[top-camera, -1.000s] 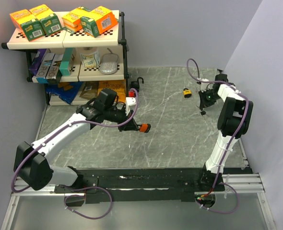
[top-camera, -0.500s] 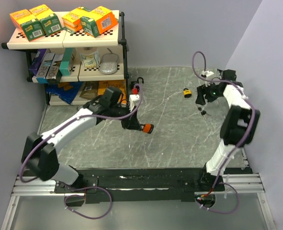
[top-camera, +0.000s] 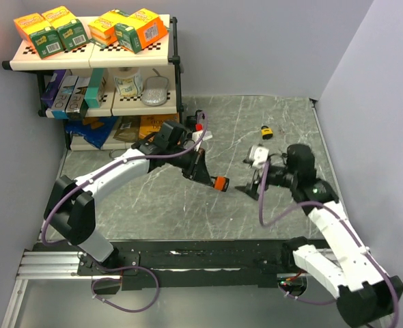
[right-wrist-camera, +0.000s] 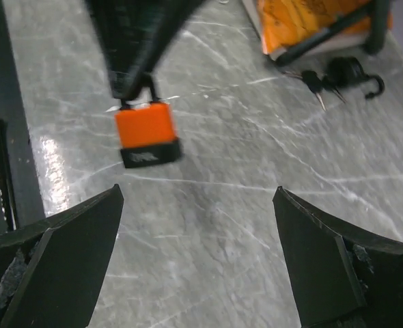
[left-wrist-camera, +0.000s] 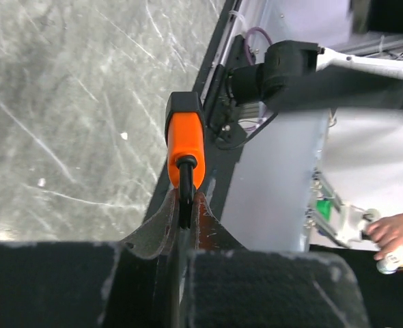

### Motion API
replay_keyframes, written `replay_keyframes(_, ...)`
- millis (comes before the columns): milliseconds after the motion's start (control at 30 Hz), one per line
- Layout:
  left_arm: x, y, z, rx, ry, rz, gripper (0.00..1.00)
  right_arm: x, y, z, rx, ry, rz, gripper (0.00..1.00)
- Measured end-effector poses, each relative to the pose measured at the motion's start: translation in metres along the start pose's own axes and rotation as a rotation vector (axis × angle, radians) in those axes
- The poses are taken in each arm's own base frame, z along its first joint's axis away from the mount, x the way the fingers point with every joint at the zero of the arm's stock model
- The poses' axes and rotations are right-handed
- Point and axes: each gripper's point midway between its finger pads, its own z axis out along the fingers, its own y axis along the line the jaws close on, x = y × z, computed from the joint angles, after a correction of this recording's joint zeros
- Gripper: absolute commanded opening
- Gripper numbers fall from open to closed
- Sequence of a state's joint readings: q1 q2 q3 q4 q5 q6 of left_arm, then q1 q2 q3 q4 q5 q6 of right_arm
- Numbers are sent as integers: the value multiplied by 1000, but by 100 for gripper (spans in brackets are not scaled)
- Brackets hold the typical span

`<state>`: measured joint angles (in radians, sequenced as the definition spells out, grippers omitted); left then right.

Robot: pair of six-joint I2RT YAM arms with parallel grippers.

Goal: Lock with the key
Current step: Place the lock at the center of the board.

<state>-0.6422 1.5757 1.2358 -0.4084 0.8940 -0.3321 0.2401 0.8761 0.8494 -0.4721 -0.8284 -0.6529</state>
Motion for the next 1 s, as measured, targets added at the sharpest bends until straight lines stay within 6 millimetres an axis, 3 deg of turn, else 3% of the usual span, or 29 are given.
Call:
replay_keyframes(133,4,-6,6,18,8,-27,1,1,35,18,-65,-5,-93,98)
replay_keyframes(267,8,-16,11,46,27,-30,1,5,51,32,-102,14,-156,91)
replay_keyframes(400,8,-22,13,69,29,-25,1,5,54,43,-102,20,-236,86)
replay_keyframes(633,7,-24,13,81,26,-23,1,28,50,55,-89,98,-286,72)
replay_keyframes(867,3,-23,12,77,15,-26,1,27,46,56,-62,104,-307,72)
replay_keyframes(1000,2,-23,12,77,11,-29,1,26,45,55,-55,105,-310,78)
